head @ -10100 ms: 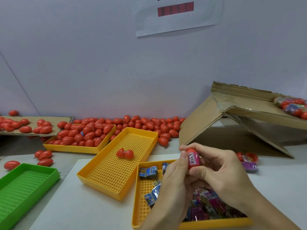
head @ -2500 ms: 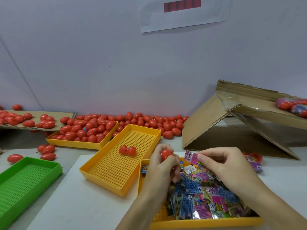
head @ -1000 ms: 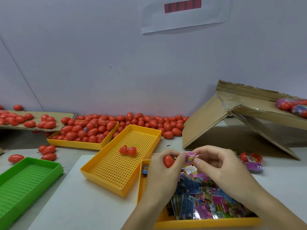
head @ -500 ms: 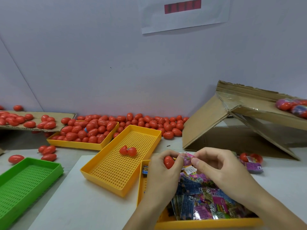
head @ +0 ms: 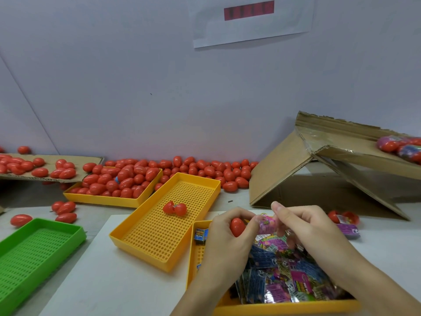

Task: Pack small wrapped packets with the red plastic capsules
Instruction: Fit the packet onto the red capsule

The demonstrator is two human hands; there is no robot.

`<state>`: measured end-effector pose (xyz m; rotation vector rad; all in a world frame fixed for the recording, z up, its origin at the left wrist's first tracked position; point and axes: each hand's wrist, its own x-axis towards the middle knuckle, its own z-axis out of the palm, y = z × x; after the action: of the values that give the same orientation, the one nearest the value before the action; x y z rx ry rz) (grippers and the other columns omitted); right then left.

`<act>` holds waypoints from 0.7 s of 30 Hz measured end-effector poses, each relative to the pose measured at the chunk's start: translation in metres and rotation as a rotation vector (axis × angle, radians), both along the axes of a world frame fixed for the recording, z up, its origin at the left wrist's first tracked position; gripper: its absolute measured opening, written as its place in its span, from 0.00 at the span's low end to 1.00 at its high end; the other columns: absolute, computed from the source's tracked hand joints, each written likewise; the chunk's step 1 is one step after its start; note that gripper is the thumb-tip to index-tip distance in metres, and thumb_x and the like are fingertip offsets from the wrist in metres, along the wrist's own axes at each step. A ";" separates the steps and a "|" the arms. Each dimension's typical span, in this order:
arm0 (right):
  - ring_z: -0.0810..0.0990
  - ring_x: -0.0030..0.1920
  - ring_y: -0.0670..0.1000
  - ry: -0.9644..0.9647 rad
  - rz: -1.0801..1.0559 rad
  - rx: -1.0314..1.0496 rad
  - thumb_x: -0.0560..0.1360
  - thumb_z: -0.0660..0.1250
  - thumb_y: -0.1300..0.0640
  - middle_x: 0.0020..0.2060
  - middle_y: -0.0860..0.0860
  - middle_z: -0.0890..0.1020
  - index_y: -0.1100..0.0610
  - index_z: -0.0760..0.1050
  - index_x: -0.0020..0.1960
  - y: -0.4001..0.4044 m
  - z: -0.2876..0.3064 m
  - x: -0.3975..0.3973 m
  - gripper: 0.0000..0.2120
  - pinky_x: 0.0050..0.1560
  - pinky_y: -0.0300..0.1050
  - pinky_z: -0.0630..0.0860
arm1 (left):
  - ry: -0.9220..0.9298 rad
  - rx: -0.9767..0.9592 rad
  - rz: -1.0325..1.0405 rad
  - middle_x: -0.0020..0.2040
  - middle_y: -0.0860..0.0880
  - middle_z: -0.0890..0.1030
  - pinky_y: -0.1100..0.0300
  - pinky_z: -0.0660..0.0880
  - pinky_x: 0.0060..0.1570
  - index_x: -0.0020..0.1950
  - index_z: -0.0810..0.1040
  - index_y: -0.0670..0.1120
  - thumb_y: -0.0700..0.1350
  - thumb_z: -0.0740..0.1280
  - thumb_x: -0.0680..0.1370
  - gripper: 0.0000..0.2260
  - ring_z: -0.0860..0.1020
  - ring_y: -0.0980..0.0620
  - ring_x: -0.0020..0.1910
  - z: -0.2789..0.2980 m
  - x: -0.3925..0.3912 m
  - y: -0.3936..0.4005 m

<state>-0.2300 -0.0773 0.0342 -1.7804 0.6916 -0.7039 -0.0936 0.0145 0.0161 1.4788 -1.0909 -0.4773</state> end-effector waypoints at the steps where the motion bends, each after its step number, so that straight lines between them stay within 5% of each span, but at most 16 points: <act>1: 0.73 0.30 0.51 0.005 0.015 -0.002 0.70 0.60 0.33 0.33 0.68 0.73 0.63 0.78 0.34 0.002 0.002 0.000 0.32 0.37 0.28 0.72 | 0.005 -0.010 0.005 0.38 0.53 0.81 0.63 0.78 0.42 0.43 0.83 0.49 0.49 0.69 0.79 0.07 0.80 0.54 0.41 0.000 0.000 0.000; 4: 0.74 0.27 0.40 0.012 0.049 -0.021 0.71 0.60 0.37 0.24 0.56 0.73 0.52 0.79 0.28 0.006 0.006 0.002 0.24 0.38 0.23 0.69 | 0.022 -0.016 0.003 0.40 0.51 0.83 0.61 0.80 0.43 0.45 0.84 0.49 0.48 0.69 0.79 0.07 0.82 0.52 0.43 0.000 0.000 0.000; 11: 0.77 0.30 0.35 -0.021 0.061 0.014 0.73 0.62 0.44 0.25 0.42 0.78 0.42 0.82 0.29 0.009 0.013 0.002 0.16 0.37 0.24 0.70 | -0.027 0.018 -0.009 0.39 0.55 0.82 0.58 0.81 0.45 0.45 0.83 0.51 0.51 0.69 0.78 0.07 0.81 0.55 0.44 0.000 -0.001 0.000; 17: 0.78 0.33 0.32 0.021 0.064 0.087 0.68 0.63 0.41 0.31 0.41 0.83 0.45 0.85 0.33 0.009 0.015 0.000 0.15 0.42 0.32 0.69 | -0.017 0.004 0.018 0.39 0.54 0.82 0.60 0.79 0.44 0.44 0.84 0.50 0.51 0.69 0.79 0.07 0.81 0.54 0.43 0.000 0.000 0.000; 21: 0.78 0.32 0.34 0.019 0.093 0.101 0.69 0.65 0.42 0.31 0.44 0.83 0.46 0.87 0.40 0.008 0.013 0.000 0.14 0.36 0.25 0.70 | 0.012 0.000 0.018 0.34 0.52 0.80 0.65 0.75 0.37 0.41 0.84 0.48 0.54 0.67 0.79 0.13 0.78 0.56 0.35 0.002 -0.001 0.001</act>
<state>-0.2303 -0.0689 0.0471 -1.7167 0.6415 -0.5797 -0.0941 0.0158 0.0182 1.4829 -1.0676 -0.4726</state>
